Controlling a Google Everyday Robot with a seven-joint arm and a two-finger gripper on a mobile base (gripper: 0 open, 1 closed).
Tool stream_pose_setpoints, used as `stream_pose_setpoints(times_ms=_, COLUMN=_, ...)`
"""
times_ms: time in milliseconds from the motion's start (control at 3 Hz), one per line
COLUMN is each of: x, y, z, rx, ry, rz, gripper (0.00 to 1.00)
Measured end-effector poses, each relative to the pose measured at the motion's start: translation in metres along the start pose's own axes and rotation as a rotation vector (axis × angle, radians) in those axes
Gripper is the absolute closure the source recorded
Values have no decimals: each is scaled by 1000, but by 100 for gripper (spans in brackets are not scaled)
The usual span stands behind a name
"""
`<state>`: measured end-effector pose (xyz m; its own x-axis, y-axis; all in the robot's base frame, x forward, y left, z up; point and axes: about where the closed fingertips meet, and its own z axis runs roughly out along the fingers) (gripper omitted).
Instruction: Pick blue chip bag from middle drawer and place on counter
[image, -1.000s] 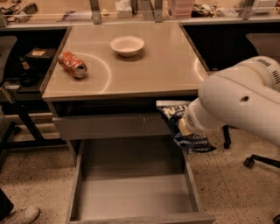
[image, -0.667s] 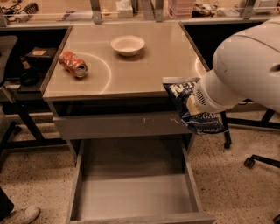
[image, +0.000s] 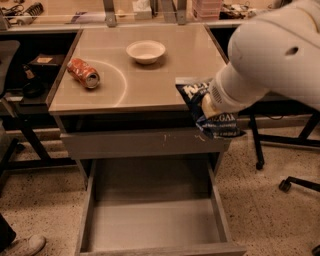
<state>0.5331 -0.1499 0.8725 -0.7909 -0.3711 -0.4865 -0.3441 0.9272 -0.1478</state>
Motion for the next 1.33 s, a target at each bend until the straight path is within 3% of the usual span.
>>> stream_pose_setpoints(times_ms=667, x=-112, y=16, z=-15, rx=-21, ry=-84, rz=-80, gripper=100)
stream_pose_setpoints(times_ms=1333, x=-187, y=52, z=18, rx=-60, ry=-97, rz=-180, gripper=100)
